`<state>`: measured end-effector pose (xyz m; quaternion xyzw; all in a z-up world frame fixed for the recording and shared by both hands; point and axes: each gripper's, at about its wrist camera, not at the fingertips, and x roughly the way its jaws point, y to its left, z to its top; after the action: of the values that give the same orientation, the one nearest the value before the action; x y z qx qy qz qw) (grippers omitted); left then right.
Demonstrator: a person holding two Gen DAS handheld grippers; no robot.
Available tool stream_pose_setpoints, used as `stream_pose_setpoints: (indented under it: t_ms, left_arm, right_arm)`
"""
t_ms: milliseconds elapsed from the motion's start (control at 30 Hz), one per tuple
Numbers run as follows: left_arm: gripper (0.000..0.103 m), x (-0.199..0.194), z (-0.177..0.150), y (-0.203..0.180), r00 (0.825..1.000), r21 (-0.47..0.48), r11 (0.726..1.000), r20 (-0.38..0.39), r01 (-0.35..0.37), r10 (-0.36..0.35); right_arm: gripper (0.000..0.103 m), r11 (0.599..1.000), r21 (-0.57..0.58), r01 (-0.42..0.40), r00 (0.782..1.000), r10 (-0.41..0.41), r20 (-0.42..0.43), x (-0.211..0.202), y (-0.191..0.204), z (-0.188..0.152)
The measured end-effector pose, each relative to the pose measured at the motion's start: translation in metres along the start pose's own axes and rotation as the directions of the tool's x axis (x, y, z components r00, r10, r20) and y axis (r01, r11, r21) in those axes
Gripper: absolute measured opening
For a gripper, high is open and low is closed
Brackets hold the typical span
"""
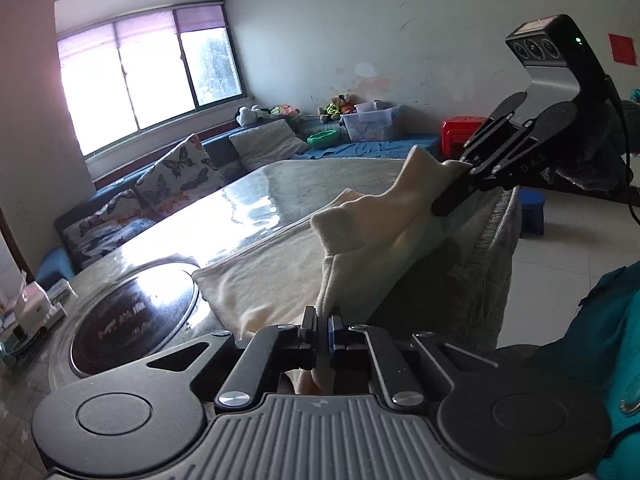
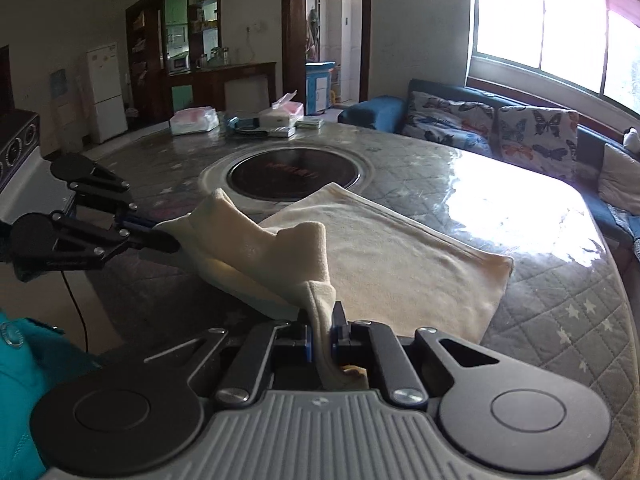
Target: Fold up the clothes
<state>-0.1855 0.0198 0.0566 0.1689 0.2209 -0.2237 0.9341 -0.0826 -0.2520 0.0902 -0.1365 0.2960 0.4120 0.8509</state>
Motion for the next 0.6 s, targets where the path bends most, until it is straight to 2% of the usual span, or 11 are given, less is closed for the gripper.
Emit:
stream_pose_setpoints:
  t_ms: [133,300,533,600]
  left_arm:
    - [0.006,0.016,0.016,0.015,0.998,-0.021,0.999,0.025,-0.049,0.049]
    - [0.006,0.057,0.044,0.041,0.992,-0.059,0.991,0.035,-0.120,0.122]
    - [0.006,0.150,0.065,0.083,0.983,-0.162,0.970,-0.069,-0.179,0.169]
    - [0.006,0.176,0.065,0.092,0.978,-0.189,0.961,-0.104,-0.200,0.183]
  right_arm:
    - [0.007,1.000,0.002,0.017,1.000,-0.017,0.010,0.005,-0.005,0.010]
    - [0.007,0.999,0.031,0.038,0.999,-0.039,0.031,0.026,-0.036,0.039]
    - [0.007,0.993,0.088,0.081,0.997,-0.081,-0.013,0.085,-0.088,0.069]
    - [0.007,0.984,0.143,0.105,0.994,-0.102,-0.030,0.111,-0.105,0.070]
